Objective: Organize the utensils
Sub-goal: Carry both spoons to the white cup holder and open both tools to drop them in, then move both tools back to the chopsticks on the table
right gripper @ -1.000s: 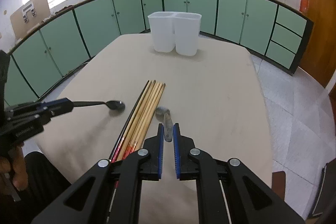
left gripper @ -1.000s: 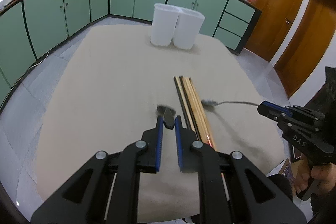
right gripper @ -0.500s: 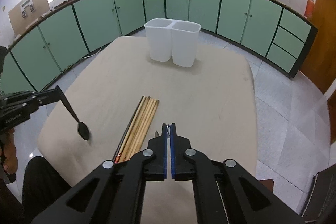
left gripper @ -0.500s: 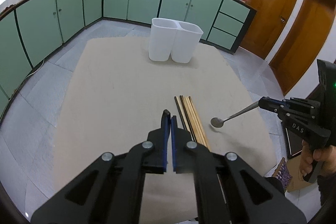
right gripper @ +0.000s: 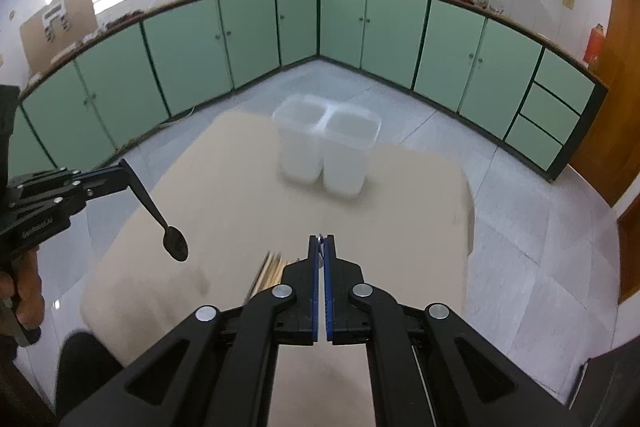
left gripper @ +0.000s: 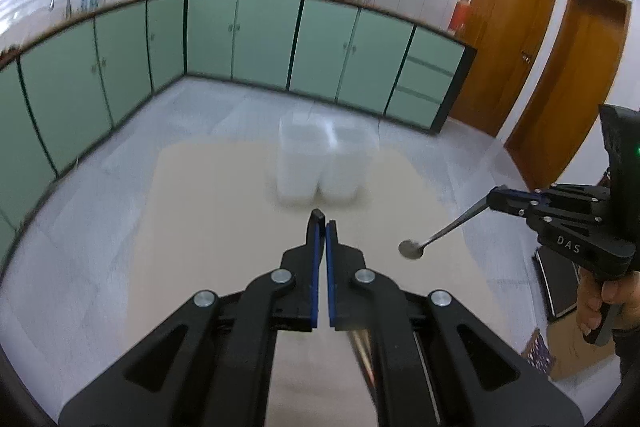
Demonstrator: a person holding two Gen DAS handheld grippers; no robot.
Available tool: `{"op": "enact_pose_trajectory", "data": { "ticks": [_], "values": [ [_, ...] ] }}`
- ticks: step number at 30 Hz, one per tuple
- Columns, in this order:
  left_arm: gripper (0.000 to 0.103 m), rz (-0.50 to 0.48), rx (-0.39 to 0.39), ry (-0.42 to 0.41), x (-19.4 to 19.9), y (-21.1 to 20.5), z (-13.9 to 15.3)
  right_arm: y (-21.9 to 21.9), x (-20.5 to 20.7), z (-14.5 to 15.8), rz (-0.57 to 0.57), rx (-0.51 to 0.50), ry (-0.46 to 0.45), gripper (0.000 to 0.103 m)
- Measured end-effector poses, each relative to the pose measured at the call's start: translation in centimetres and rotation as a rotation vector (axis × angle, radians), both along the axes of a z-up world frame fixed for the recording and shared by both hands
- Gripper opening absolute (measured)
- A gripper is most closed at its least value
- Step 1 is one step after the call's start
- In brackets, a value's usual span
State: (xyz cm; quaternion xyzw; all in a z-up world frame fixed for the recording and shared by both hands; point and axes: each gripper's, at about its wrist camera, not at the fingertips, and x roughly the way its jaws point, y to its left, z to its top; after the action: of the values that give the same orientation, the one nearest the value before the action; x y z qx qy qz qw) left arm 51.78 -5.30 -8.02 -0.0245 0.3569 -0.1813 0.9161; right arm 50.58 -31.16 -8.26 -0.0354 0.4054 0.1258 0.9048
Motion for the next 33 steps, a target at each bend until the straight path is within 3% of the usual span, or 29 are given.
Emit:
{"op": "enact_pose_trajectory", "data": {
  "ticks": [5, 9, 12, 17, 25, 27, 29, 33],
  "values": [
    [0.002, 0.010, 0.007, -0.134, 5.5, -2.1, 5.0, -1.0, 6.4, 3.8, -0.055, 0.020, -0.031, 0.002],
    [0.002, 0.016, -0.006, -0.180, 9.7, -4.0, 6.2, -1.7, 11.2, 4.2, -0.099, 0.034, -0.036, 0.002],
    [0.002, 0.020, -0.006, -0.180, 12.9, -5.5, 4.9, -1.3, 14.1, 2.8, -0.113, 0.010, -0.031, 0.002],
    [0.002, 0.025, 0.010, -0.123, 17.3, -7.0, 0.1, -1.1, 17.3, -1.1, -0.118, -0.017, 0.016, 0.002],
    [0.004, 0.028, 0.004, -0.055, 19.3, -6.6, -4.9, -1.0, 19.1, -6.5, -0.092, 0.006, 0.110, 0.005],
    [0.015, 0.031, 0.005, -0.050, 19.2, -6.3, -5.1, -1.2, 19.0, -6.6, -0.099, 0.012, 0.109, 0.013],
    [0.032, 0.040, 0.004, -0.053, 18.6, -5.7, -4.8, -1.4, 18.5, -6.0, -0.098, 0.018, 0.093, 0.018],
    [0.041, 0.056, 0.008, -0.080, 16.2, -4.0, -2.9, -2.8, 16.1, -3.8, -0.102, 0.068, 0.046, 0.018]
  ]
}}
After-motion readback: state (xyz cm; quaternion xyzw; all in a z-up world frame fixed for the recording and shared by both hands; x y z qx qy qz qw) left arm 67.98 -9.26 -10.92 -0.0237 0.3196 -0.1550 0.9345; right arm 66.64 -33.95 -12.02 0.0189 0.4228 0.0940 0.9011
